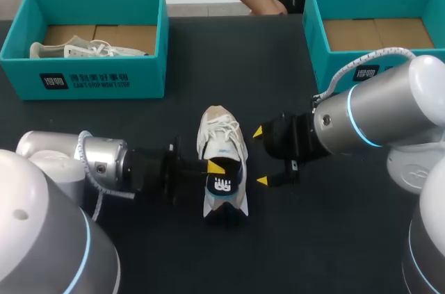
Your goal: Take the shoe out of the shoebox, open the shoe tongue, remove and reinsert the insole, then place the shoe into the shoebox
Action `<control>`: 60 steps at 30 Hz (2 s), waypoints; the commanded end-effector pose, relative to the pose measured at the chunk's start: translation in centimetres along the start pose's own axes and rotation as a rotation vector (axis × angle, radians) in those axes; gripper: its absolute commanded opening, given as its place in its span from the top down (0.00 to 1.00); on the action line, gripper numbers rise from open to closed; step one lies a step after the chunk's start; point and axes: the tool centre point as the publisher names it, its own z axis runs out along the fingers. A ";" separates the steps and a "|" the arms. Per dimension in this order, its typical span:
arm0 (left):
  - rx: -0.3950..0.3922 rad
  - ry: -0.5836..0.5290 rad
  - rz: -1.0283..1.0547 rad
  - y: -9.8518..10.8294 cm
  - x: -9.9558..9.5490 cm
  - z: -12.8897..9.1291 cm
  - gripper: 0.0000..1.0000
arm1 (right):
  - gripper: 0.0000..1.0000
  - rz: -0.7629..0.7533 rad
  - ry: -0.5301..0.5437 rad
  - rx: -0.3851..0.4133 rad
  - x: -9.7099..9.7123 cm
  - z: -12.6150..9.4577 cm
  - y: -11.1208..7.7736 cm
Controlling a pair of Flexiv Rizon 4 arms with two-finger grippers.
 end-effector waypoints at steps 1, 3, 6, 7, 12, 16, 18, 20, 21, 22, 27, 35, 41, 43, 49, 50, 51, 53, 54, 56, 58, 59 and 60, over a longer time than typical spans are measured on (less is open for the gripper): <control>-0.005 -0.006 0.004 1.3 0.0 -0.2 1.00 | 0.00 -0.001 0.000 0.000 0.1 0.0 0.0; -0.014 -0.012 0.011 1.6 -0.2 -0.5 1.00 | 0.00 -0.001 0.000 0.000 0.1 0.0 0.0; -0.022 -0.015 0.011 1.9 -0.4 -0.7 1.00 | 0.00 -0.001 0.000 0.000 0.1 0.0 0.0; -0.024 -0.017 0.014 1.8 -0.5 -0.7 1.00 | 0.00 -0.001 0.000 0.000 0.1 0.0 0.0; -0.016 -0.018 0.034 0.7 -0.8 -0.6 0.69 | 0.00 -0.001 0.000 0.000 0.1 0.0 0.0; -0.010 -0.024 0.059 -0.3 -1.1 -0.7 0.63 | 0.00 -0.001 0.000 0.000 0.1 0.0 0.0; -0.004 -0.029 0.074 -1.0 -1.5 -0.8 0.64 | 0.00 -0.001 0.000 0.000 0.1 0.0 0.0; 0.000 -0.029 0.079 -1.6 -1.6 -0.7 0.64 | 0.00 -0.001 0.000 0.000 0.1 0.0 0.0; 0.004 -0.027 0.083 -1.9 -1.6 -0.6 0.64 | 0.00 -0.001 0.000 0.000 0.1 0.0 0.0; 0.009 -0.024 0.089 -2.2 -1.6 -0.4 0.65 | 0.00 -0.001 0.000 0.000 0.1 0.0 0.0; 0.023 -0.011 0.084 -2.3 -1.0 0.2 1.00 | 0.00 -0.001 0.000 0.000 0.1 0.0 0.0; -0.002 0.004 0.116 -0.4 -0.3 0.7 1.00 | 0.00 -0.001 0.000 0.000 0.1 0.0 0.0; -0.042 0.011 0.155 1.0 -0.6 0.2 1.00 | 0.00 -0.001 0.000 0.000 0.1 0.0 0.0; -0.056 0.008 0.165 1.7 -0.7 -0.2 1.00 | 0.00 -0.001 0.000 0.000 0.1 0.0 0.0; -0.069 -0.001 0.161 1.0 -0.6 -0.8 1.00 | 0.00 -0.001 0.000 0.000 0.1 0.0 0.0; -0.069 -0.003 0.164 0.7 -0.6 -0.8 1.00 | 0.00 -0.001 0.000 0.000 0.1 0.0 0.0; -0.064 -0.013 0.170 0.3 -0.7 -0.8 0.91 | 0.00 -0.001 0.000 0.000 0.1 0.0 0.0; -0.059 -0.017 0.172 0.0 -0.9 -1.0 0.67 | 0.00 -0.001 0.000 0.000 0.1 0.0 0.0; -0.055 -0.023 0.186 -0.4 -1.1 -1.1 0.64 | 0.00 -0.001 0.000 0.000 0.1 0.0 0.0; -0.051 -0.026 0.192 -1.1 -1.4 -1.0 0.59 | 0.00 -0.001 0.000 0.000 0.1 0.0 0.0; -0.045 -0.027 0.196 -1.5 -1.6 -0.9 0.61 | 0.00 -0.001 0.000 0.000 0.1 0.0 0.0; -0.040 -0.026 0.201 -1.9 -1.7 -0.8 0.63 | 0.00 -0.001 0.000 0.000 0.1 0.0 0.0; -0.036 -0.025 0.204 -2.1 -1.7 -0.7 0.64 | 0.00 -0.001 0.000 0.000 0.1 0.0 0.0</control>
